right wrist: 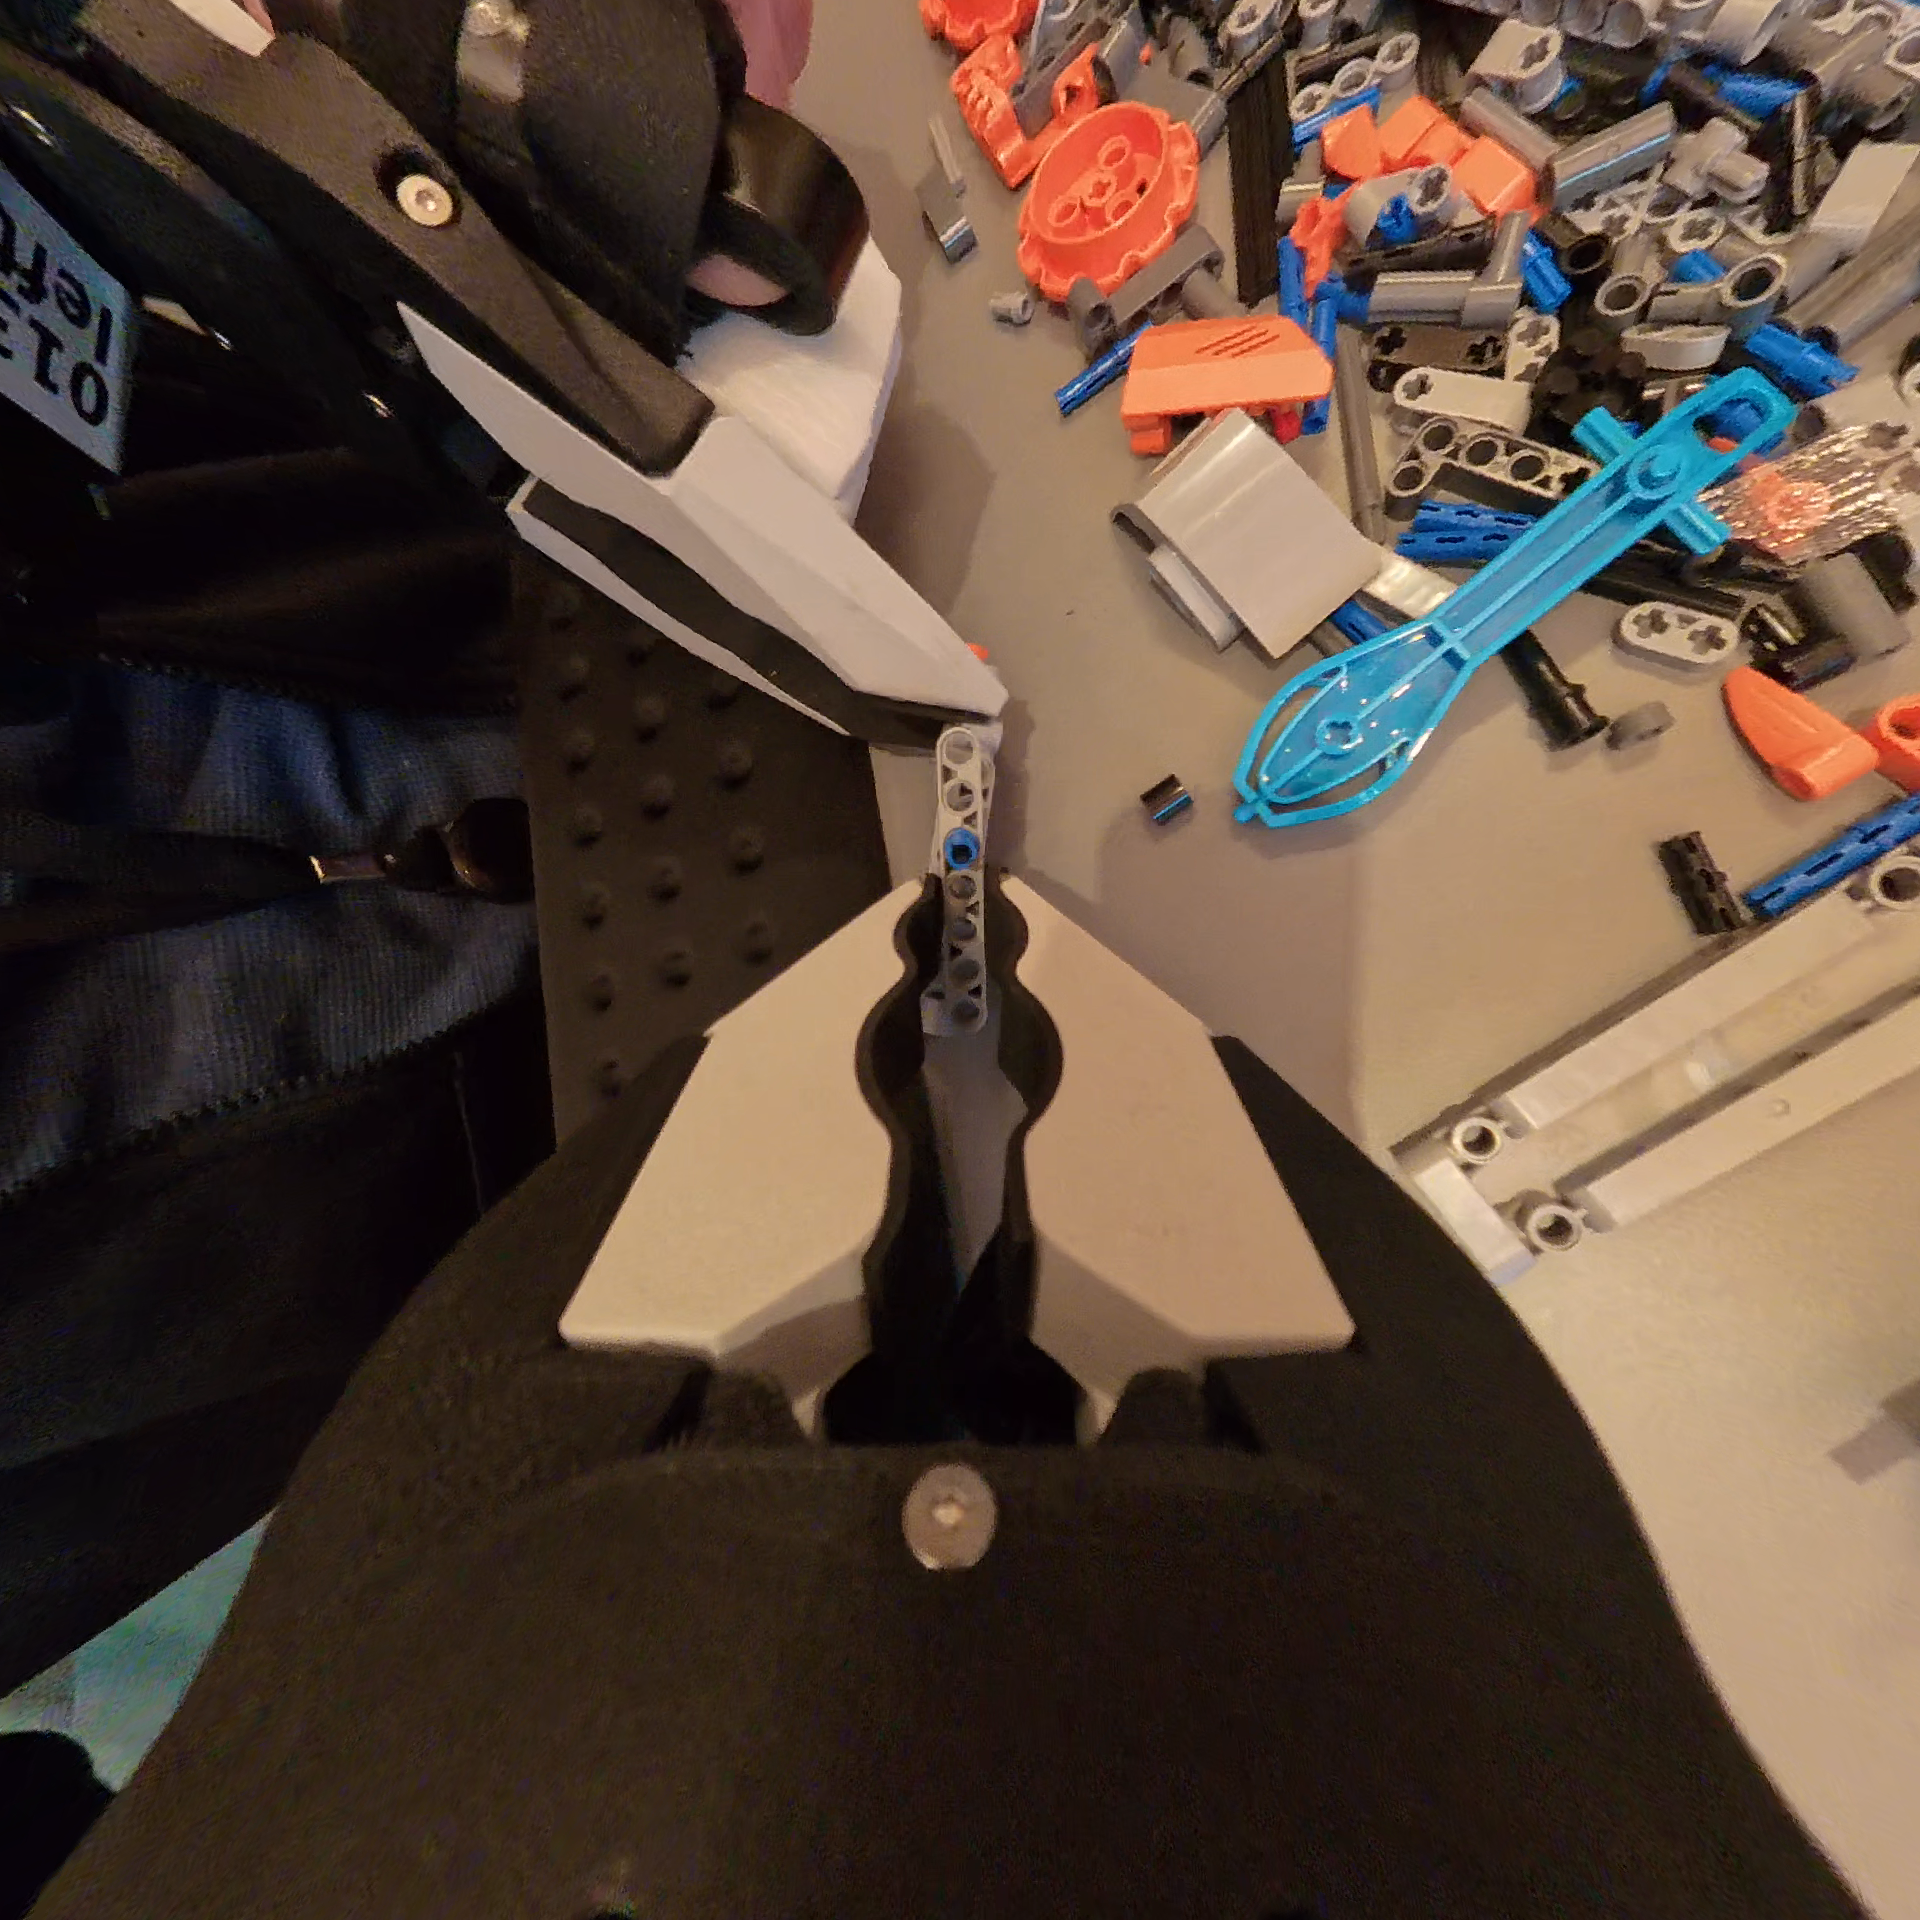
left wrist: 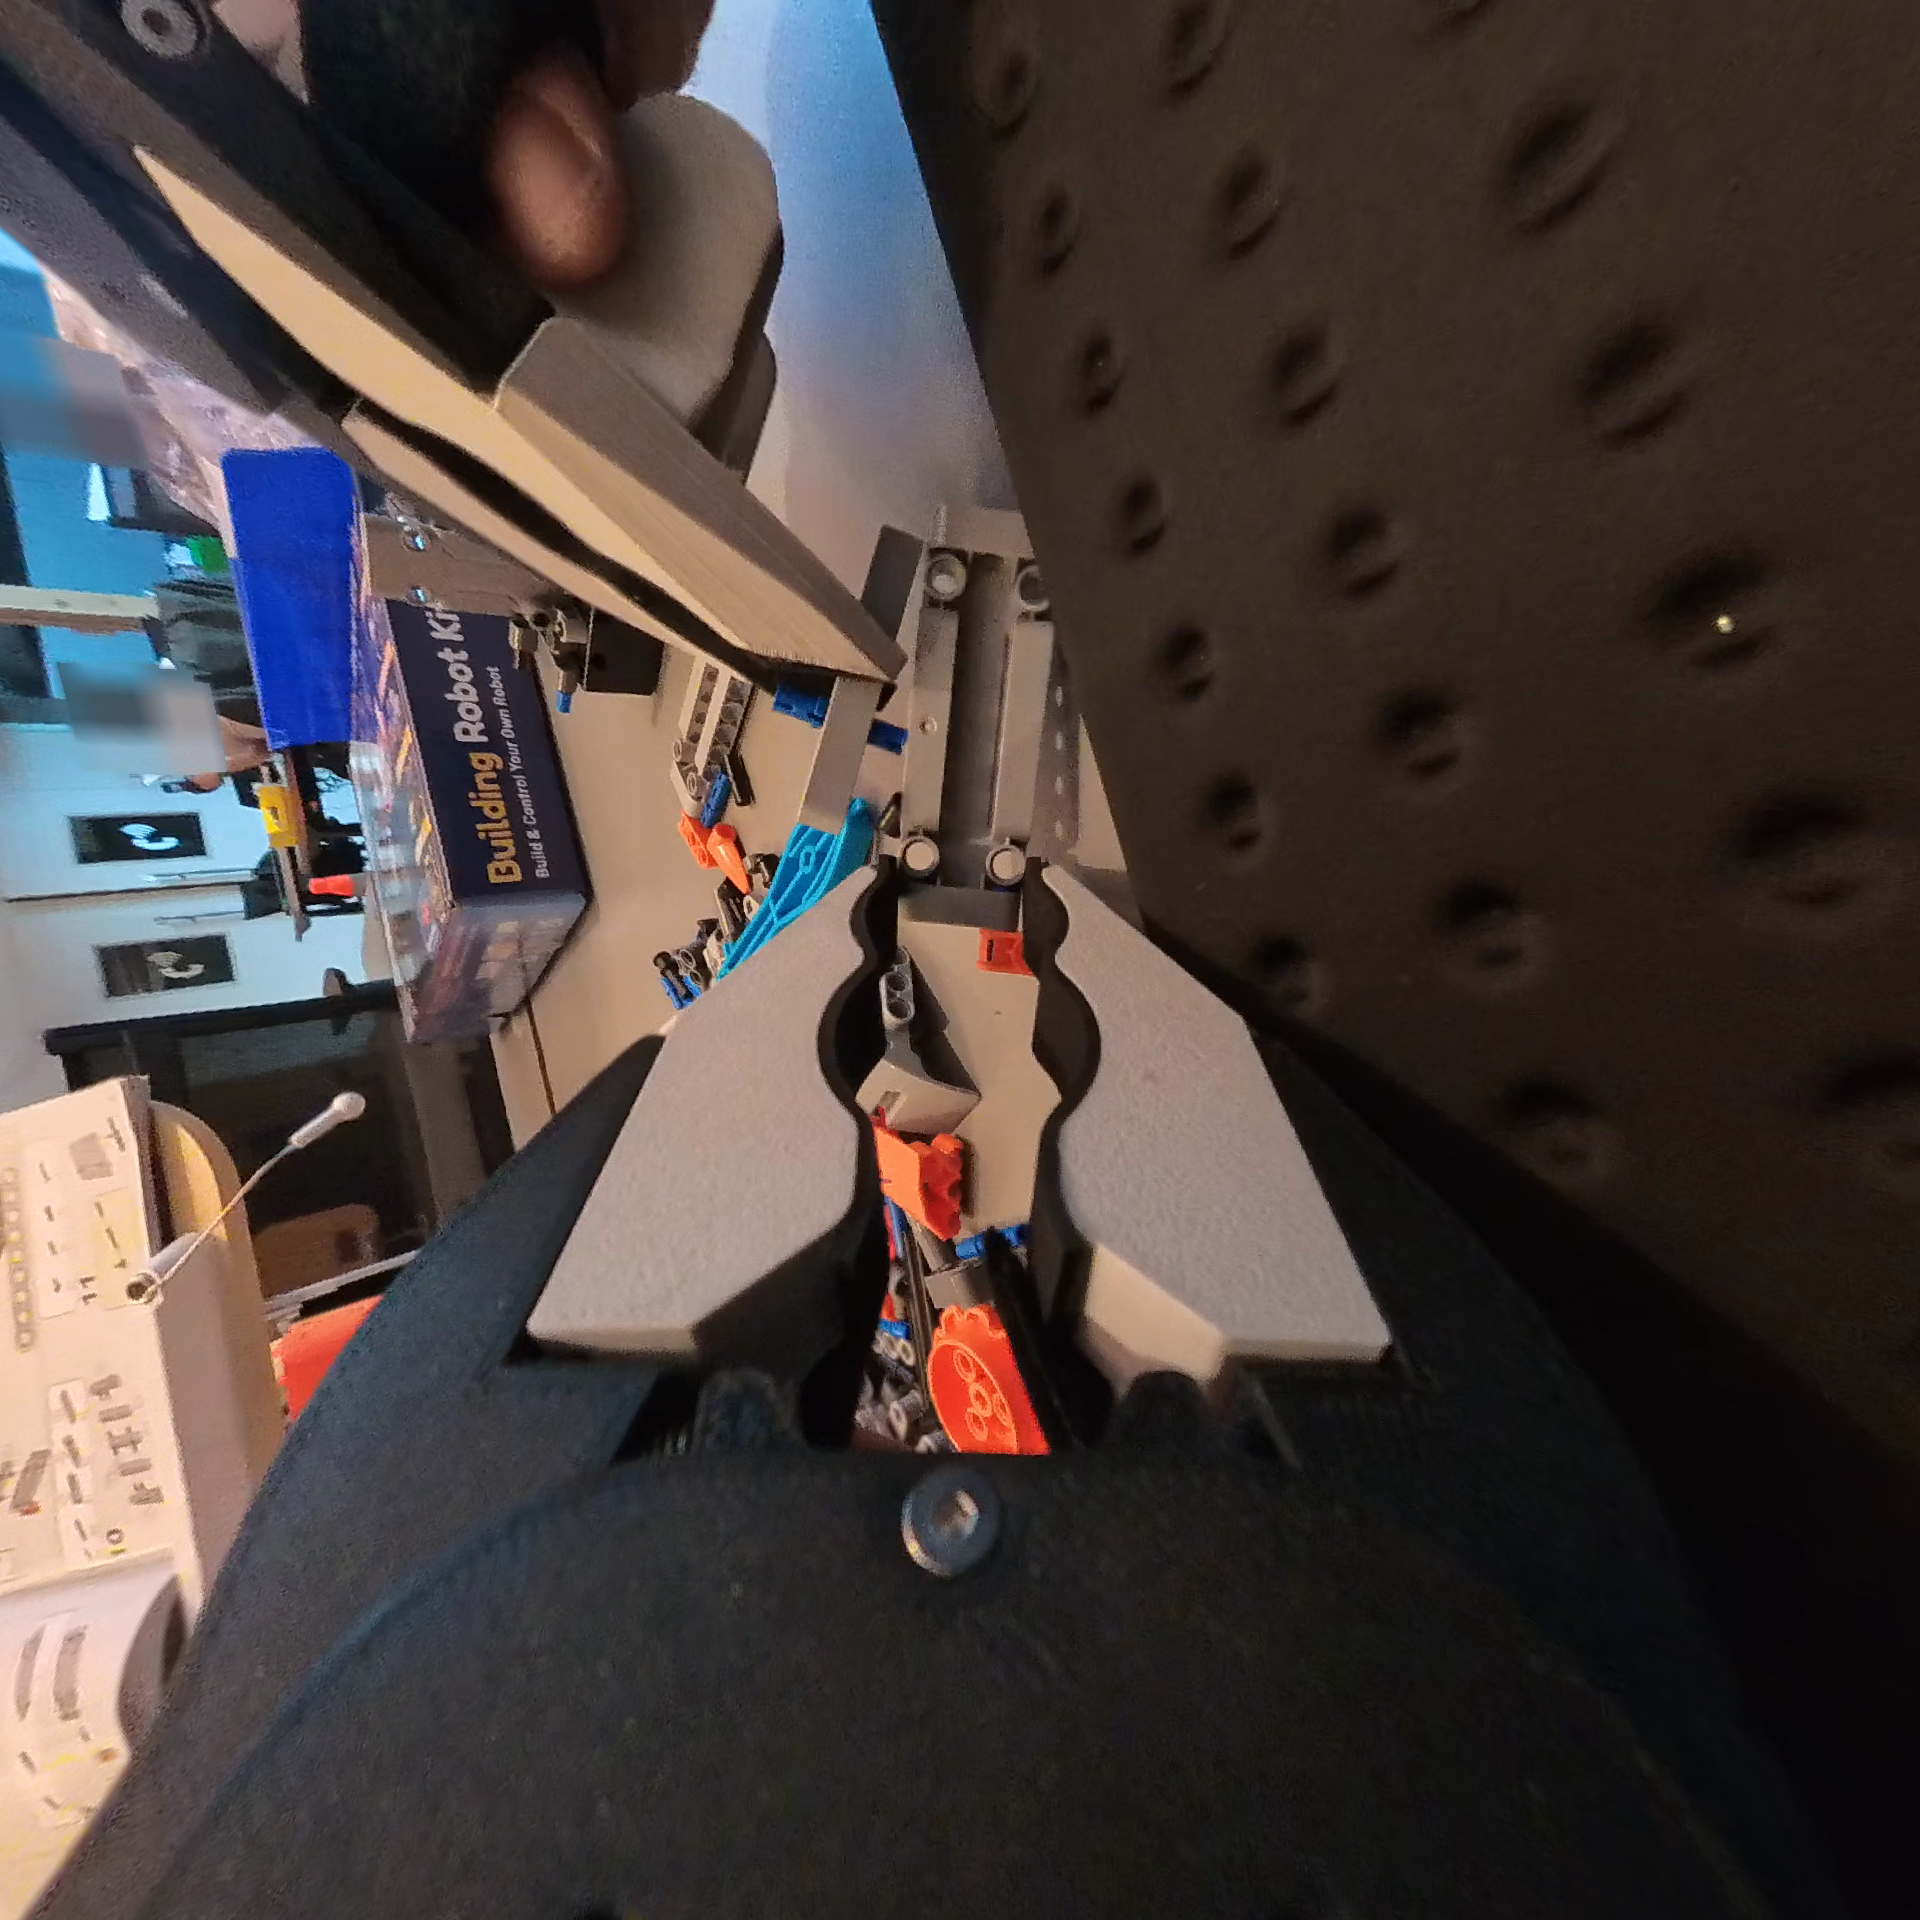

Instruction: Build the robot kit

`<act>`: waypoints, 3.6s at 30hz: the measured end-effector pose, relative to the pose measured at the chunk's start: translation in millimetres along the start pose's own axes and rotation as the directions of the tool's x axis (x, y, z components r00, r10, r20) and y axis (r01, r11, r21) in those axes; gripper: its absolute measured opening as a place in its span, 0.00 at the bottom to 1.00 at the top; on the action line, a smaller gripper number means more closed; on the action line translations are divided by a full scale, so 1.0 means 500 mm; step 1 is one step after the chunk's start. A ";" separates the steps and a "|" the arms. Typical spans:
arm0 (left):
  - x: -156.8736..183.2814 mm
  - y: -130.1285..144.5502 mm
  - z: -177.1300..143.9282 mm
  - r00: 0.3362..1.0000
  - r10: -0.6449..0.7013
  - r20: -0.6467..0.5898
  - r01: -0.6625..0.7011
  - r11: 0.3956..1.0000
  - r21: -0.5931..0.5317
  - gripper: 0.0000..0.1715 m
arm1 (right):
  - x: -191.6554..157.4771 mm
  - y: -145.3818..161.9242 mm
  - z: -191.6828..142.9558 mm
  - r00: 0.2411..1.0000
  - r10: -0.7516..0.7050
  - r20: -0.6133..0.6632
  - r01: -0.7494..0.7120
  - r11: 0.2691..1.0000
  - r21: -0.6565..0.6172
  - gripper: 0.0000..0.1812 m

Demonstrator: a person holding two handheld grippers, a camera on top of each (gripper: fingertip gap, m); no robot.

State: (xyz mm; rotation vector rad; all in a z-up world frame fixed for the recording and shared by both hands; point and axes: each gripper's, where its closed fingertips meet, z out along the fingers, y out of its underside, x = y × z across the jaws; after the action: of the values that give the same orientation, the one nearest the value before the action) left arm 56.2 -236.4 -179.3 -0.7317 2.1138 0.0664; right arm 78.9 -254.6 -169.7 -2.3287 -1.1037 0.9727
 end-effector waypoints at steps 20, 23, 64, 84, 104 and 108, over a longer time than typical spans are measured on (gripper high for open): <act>0.003 -0.010 -0.009 0.996 -0.083 -0.035 0.086 0.992 0.088 0.13 | -0.012 0.000 0.008 0.997 0.049 0.052 -0.048 0.999 -0.026 0.03; 0.001 -0.013 -0.012 1.000 -0.025 0.003 0.024 0.996 0.083 0.12 | -0.015 -0.002 0.005 0.995 0.061 0.082 -0.061 0.998 -0.011 0.03; 0.002 -0.028 -0.012 0.994 0.075 0.078 -0.081 0.993 0.088 0.11 | -0.006 0.021 -0.001 0.971 -0.052 0.233 0.186 0.776 -0.603 0.02; -0.004 -0.028 -0.026 0.900 -0.380 -0.213 0.418 0.892 0.173 0.15 | -0.027 0.017 -0.002 0.967 -0.103 0.234 0.217 0.812 -0.542 0.03; -0.075 -0.086 -0.054 0.505 -0.624 -0.596 0.849 0.483 0.215 0.10 | -0.036 -0.016 -0.033 0.984 -0.175 0.020 0.173 0.938 -0.300 0.03; -0.110 -0.081 -0.055 0.500 -0.672 -0.546 0.864 0.426 0.267 0.08 | -0.032 0.000 -0.032 0.983 -0.186 -0.009 0.172 0.926 -0.337 0.03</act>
State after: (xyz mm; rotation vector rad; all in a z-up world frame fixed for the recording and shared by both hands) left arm 81.8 -251.9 -112.2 -1.4034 1.7287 -1.2226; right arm 83.2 -268.0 -152.1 -2.4353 -1.5368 0.7108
